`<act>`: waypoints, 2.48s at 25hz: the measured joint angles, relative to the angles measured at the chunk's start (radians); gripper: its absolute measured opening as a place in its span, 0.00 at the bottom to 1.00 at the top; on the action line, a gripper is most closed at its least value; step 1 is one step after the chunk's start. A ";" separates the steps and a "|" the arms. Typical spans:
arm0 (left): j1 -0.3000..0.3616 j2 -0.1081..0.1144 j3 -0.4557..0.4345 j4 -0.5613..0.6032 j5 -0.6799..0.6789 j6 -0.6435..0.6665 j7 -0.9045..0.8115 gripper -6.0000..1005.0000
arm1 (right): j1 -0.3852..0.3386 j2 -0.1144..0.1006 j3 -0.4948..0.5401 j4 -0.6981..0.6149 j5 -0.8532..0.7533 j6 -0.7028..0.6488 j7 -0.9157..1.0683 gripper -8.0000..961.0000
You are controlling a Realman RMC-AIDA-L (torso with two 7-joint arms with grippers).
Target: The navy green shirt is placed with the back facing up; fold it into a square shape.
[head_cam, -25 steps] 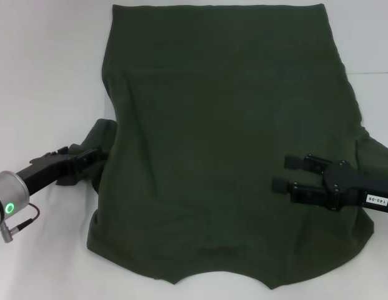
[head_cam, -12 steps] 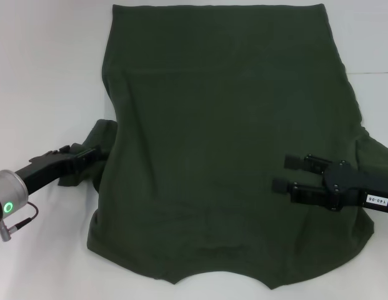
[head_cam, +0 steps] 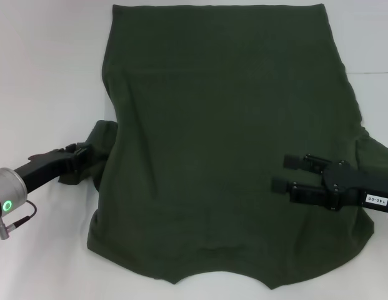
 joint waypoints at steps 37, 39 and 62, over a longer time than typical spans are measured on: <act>0.014 0.048 -0.011 0.103 0.000 -0.004 -0.009 0.01 | 0.002 0.016 0.009 0.019 0.025 -0.003 0.009 0.94; 0.011 0.049 -0.009 0.120 0.000 -0.004 -0.010 0.01 | 0.002 0.016 0.009 0.025 0.025 -0.001 0.009 0.94; -0.012 0.051 0.001 0.199 0.027 -0.002 -0.007 0.01 | 0.003 0.017 0.006 0.048 0.028 0.005 0.005 0.94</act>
